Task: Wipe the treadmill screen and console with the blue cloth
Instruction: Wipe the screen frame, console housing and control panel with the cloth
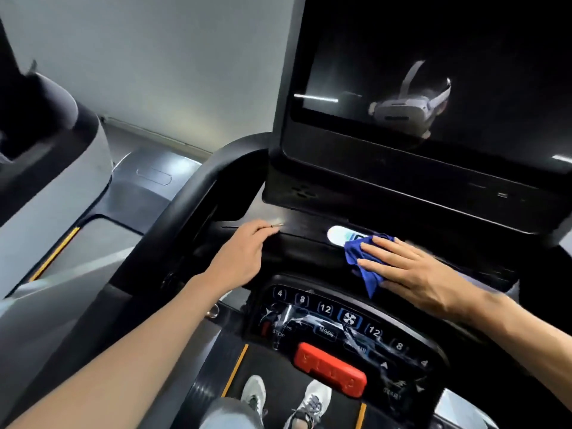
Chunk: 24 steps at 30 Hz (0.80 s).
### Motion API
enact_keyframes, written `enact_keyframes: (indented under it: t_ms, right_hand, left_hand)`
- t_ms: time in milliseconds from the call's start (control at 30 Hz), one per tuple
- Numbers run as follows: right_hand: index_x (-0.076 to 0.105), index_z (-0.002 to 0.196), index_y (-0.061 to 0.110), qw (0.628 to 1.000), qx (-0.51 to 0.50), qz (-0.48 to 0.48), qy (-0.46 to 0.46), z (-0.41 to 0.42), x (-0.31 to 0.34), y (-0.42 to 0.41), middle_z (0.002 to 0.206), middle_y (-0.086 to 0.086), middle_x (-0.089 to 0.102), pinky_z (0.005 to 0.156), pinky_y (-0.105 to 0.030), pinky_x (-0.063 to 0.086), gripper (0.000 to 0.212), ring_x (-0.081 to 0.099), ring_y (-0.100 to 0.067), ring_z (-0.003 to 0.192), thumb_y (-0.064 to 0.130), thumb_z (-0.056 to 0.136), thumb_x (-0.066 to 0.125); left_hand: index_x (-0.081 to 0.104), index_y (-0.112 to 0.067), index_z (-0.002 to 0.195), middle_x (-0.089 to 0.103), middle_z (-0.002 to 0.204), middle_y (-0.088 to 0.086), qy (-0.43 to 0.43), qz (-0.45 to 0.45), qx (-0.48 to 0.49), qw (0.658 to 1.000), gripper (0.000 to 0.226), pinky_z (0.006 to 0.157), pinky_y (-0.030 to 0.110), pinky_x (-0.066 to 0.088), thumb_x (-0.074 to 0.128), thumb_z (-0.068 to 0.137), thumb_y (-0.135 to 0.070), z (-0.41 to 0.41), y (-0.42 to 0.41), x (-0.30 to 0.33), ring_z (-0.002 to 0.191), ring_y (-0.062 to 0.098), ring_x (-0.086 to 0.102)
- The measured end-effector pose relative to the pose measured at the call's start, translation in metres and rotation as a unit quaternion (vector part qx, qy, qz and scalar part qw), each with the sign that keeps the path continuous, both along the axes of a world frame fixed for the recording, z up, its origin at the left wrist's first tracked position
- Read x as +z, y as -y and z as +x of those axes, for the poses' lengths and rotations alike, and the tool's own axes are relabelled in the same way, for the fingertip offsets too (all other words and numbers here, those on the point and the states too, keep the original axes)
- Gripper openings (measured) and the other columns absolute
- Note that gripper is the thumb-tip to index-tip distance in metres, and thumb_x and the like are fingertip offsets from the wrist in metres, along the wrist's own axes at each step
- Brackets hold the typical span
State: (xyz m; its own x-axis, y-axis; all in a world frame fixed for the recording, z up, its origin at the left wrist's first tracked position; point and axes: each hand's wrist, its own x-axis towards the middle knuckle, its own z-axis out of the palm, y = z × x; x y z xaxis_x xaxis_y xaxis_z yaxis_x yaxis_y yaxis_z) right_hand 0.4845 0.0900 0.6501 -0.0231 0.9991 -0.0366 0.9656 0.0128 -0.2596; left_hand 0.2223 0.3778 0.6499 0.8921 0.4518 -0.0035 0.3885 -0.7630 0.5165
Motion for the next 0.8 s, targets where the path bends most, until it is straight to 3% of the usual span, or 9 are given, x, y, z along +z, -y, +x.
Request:
enact_keyframes:
  t_ms: [200,333,533,667,800]
  right_hand:
    - [0.042,0.152,0.025,0.999,0.005,-0.015,0.033,-0.049,0.007,-0.110,0.164,0.005,0.027,0.125,-0.039,0.009,0.060,0.013,-0.016,0.155,0.052,0.107,0.012]
    - [0.050,0.147,0.019,0.998,0.003,0.006,0.056,-0.079,-0.001,-0.163,0.158,-0.003,0.040,0.124,-0.032,0.005,0.055,0.029,-0.022,0.151,0.044,0.105,0.024]
    - [0.053,0.144,0.015,0.999,-0.034,0.013,0.001,-0.052,0.002,-0.093,0.158,-0.002,0.041,0.125,-0.038,0.015,0.052,0.028,-0.020,0.151,0.043,0.105,0.034]
    - [0.050,0.147,0.012,0.996,-0.084,0.036,-0.023,-0.039,0.006,-0.017,0.160,0.000,0.037,0.123,-0.044,0.021,0.053,0.024,-0.017,0.152,0.042,0.106,0.037]
    - [0.047,0.149,0.013,0.996,-0.080,0.025,-0.019,-0.042,0.010,-0.025,0.161,-0.001,0.036,0.124,-0.041,0.017,0.051,0.021,-0.016,0.153,0.038,0.106,0.036]
  left_hand:
    - [0.057,-0.009,0.140,0.050,0.142,0.001,0.019,-0.012,0.008,1.000,0.047,0.113,0.018,0.029,0.047,0.097,0.005,-0.016,-0.012,-0.006,0.135,0.014,0.042]
    - [0.058,-0.008,0.138,0.053,0.138,0.004,0.030,-0.003,0.022,0.999,0.048,0.111,0.017,0.030,0.049,0.093,0.007,-0.018,-0.015,-0.009,0.130,0.016,0.045]
    - [0.057,-0.007,0.138,0.053,0.136,0.002,0.037,0.002,0.000,0.999,0.039,0.111,0.017,0.030,0.052,0.099,-0.003,-0.012,-0.009,-0.004,0.131,0.014,0.044]
    - [0.059,-0.010,0.137,0.053,0.136,0.000,0.025,-0.005,0.000,1.000,0.041,0.109,0.029,0.043,0.052,0.098,0.000,-0.010,-0.006,-0.004,0.131,0.014,0.044]
    - [0.058,-0.011,0.139,0.050,0.142,-0.002,0.026,-0.031,0.010,0.999,0.046,0.112,0.030,0.041,0.047,0.097,0.004,-0.013,-0.007,-0.006,0.136,0.011,0.041]
